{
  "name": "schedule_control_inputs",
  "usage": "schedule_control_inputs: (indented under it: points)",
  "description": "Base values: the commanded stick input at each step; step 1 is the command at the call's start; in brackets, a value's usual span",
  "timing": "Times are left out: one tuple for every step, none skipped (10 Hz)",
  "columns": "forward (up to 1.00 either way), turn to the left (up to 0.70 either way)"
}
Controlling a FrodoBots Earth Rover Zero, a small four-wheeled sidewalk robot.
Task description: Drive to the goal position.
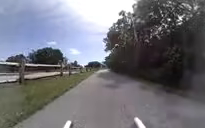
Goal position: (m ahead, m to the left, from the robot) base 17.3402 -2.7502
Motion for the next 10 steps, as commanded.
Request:
schedule_control_inputs:
  points:
    - [0.5, 0.0]
    - [0.5, 0.0]
    - [0.5, 0.0]
    - [0.5, 0.0]
    - [0.5, 0.0]
    - [0.5, 0.0]
    - [0.5, 0.0]
    - [0.5, 0.0]
    - [0.5, 0.0]
    - [0.5, 0.0]
